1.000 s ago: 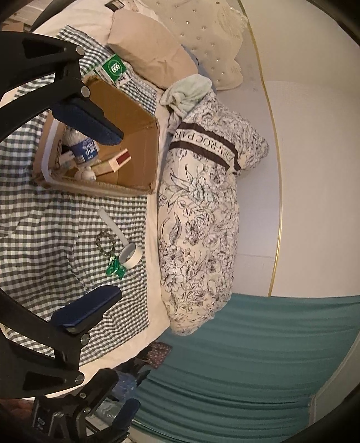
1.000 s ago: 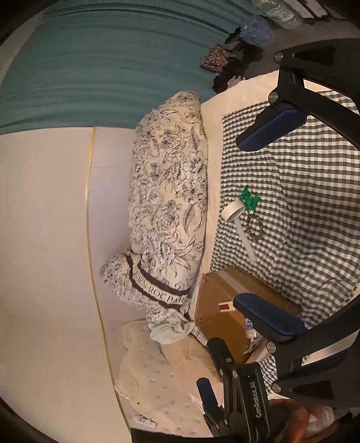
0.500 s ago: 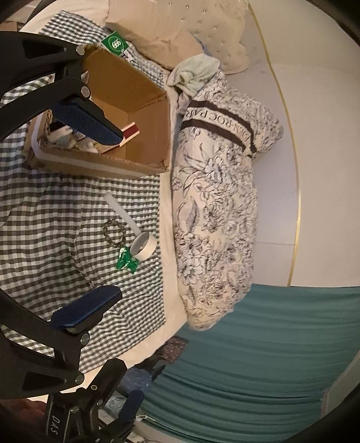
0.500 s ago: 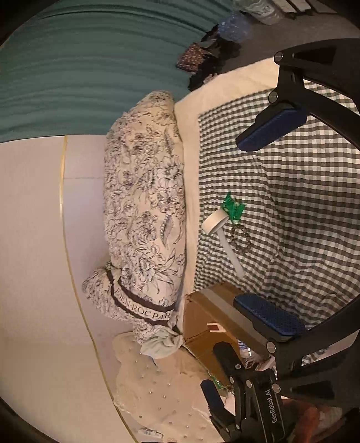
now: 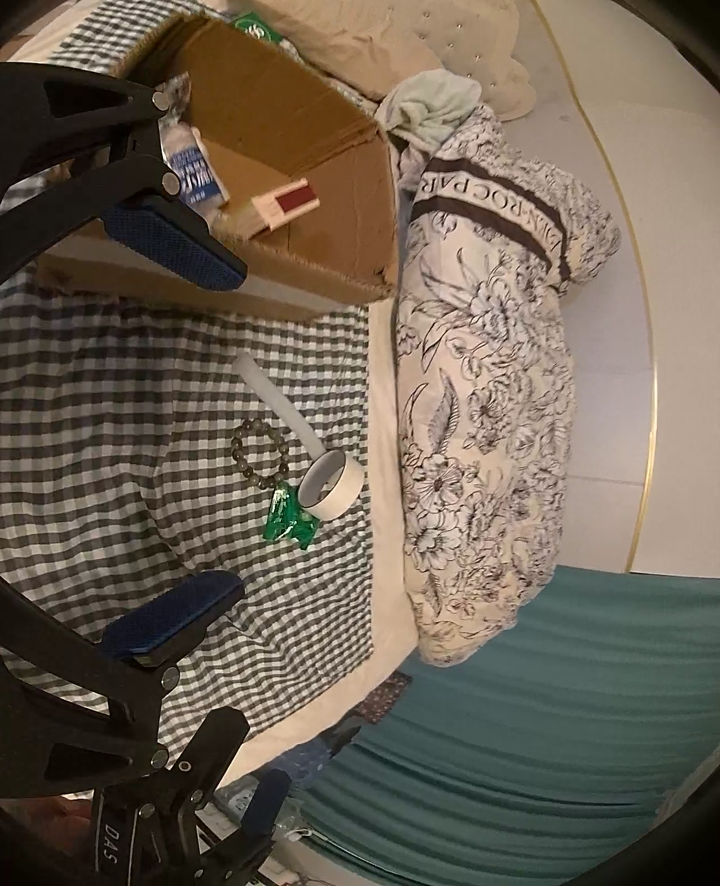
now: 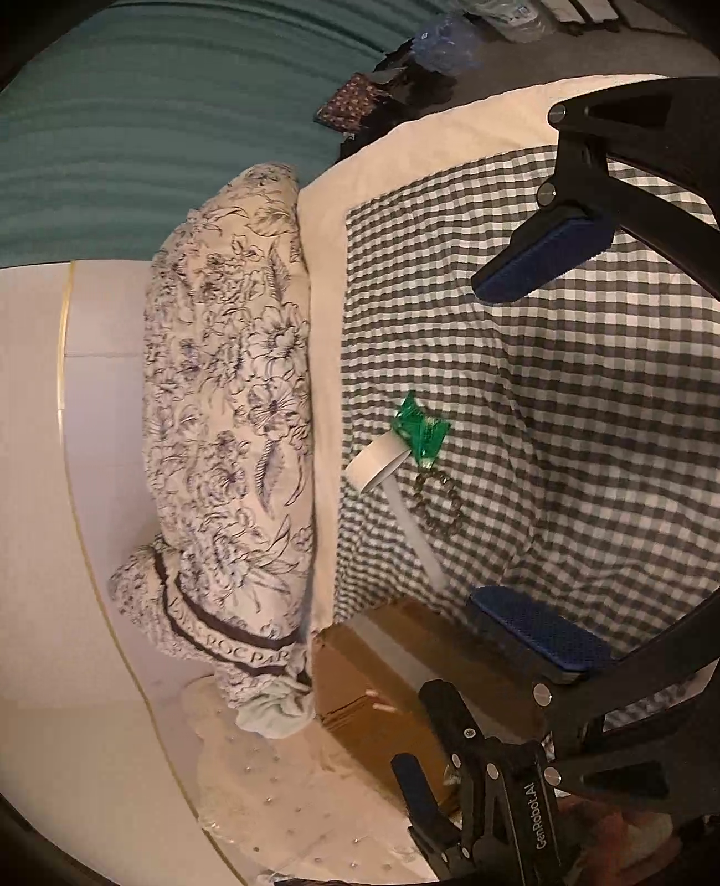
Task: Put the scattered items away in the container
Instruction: 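Withdraw both tools from the box toward the tape roll and green packet, then grasp the white tape roll with the left tool while the right tool grasps the green packet, then carry the tape roll and green packet over the cardboard box with both tools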
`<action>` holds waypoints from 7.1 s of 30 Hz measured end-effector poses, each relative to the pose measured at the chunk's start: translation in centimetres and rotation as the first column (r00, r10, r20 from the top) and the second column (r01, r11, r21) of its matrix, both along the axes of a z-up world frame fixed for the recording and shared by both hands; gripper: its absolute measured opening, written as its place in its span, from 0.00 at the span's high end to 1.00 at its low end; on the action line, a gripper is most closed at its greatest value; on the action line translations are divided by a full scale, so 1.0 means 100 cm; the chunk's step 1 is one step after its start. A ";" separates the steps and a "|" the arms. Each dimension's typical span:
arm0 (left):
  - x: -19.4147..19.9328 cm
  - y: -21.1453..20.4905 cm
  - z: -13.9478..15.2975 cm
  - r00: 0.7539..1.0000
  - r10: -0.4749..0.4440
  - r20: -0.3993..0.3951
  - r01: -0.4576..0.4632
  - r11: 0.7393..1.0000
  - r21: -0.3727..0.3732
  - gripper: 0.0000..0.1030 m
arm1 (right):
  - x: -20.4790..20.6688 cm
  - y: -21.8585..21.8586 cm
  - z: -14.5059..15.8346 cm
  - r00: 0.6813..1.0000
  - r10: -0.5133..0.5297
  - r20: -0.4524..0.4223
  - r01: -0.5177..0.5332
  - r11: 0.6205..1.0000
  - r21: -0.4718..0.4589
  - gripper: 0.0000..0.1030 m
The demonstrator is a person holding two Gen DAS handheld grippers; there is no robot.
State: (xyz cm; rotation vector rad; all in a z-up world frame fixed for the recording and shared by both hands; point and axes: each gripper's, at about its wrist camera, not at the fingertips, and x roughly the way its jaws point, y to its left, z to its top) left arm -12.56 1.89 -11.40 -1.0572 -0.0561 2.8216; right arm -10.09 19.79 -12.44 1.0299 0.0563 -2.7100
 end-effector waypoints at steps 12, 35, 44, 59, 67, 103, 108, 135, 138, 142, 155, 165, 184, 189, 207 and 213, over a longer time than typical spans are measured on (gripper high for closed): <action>-0.056 0.021 -0.062 0.994 -0.024 0.106 0.023 1.000 0.009 0.00 | -0.059 0.005 -0.051 0.996 0.006 0.086 -0.010 0.999 0.049 0.00; -0.139 0.030 -0.147 0.976 0.040 0.213 -0.037 0.999 -0.018 0.00 | -0.163 -0.011 -0.133 0.983 0.060 0.176 -0.074 0.995 0.071 0.00; -0.160 0.029 -0.174 0.965 0.046 0.258 -0.043 0.999 -0.018 0.08 | -0.189 -0.028 -0.162 0.976 0.119 0.182 -0.143 0.982 0.127 0.00; -0.167 0.029 -0.179 0.970 0.080 0.231 -0.058 0.993 -0.103 0.48 | -0.197 -0.057 -0.186 0.957 0.254 0.139 -0.283 0.921 0.267 0.05; -0.159 0.003 -0.172 0.974 0.103 0.204 -0.094 0.994 -0.053 0.85 | -0.193 -0.070 -0.188 0.952 0.286 0.114 -0.306 0.913 0.268 0.36; -0.161 0.032 -0.130 0.993 0.049 0.106 -0.054 0.998 0.045 0.31 | -0.146 0.004 -0.148 0.990 0.108 0.092 -0.105 0.994 -0.039 0.98; -0.187 0.036 -0.146 0.981 0.076 0.178 -0.080 0.997 0.014 0.62 | -0.135 0.004 -0.140 0.991 0.112 0.079 -0.108 0.993 -0.050 0.99; -0.113 -0.004 -0.048 0.989 0.142 0.030 -0.142 0.990 -0.012 0.98 | -0.177 -0.056 -0.175 0.972 0.145 0.183 -0.163 0.983 0.085 0.59; -0.104 -0.008 -0.037 0.989 0.149 0.019 -0.148 0.989 -0.009 0.98 | -0.167 -0.045 -0.162 0.975 0.123 0.184 -0.134 0.990 0.048 0.70; -0.088 -0.007 -0.021 0.989 0.146 0.003 -0.146 0.989 -0.003 0.98 | -0.138 -0.029 -0.131 0.987 0.093 0.131 -0.097 0.995 0.024 0.71; -0.010 0.000 0.033 0.996 0.079 -0.040 -0.080 0.997 -0.019 0.97 | -0.037 0.016 -0.016 1.000 -0.029 0.004 0.030 0.994 -0.102 0.70; 0.058 -0.017 0.069 0.990 0.086 -0.114 -0.088 0.996 -0.019 0.97 | 0.049 0.004 0.047 0.994 -0.020 -0.107 0.008 0.993 -0.114 0.70; 0.119 -0.089 0.103 0.970 0.166 -0.178 -0.170 0.985 -0.009 0.97 | 0.118 -0.059 0.095 0.981 0.054 -0.186 -0.076 0.991 -0.111 0.70; 0.118 -0.110 0.104 0.965 0.189 -0.181 -0.193 0.981 -0.005 0.97 | 0.118 -0.080 0.098 0.978 0.079 -0.192 -0.101 0.989 -0.104 0.69; 0.097 -0.182 0.098 0.946 0.276 -0.167 -0.281 0.960 -0.002 0.97 | 0.090 -0.164 0.096 0.959 0.202 -0.199 -0.225 0.970 -0.097 0.69; 0.082 -0.196 0.087 0.945 0.293 -0.145 -0.299 0.954 -0.016 0.97 | 0.076 -0.194 0.089 0.949 0.261 -0.178 -0.281 0.955 -0.096 0.68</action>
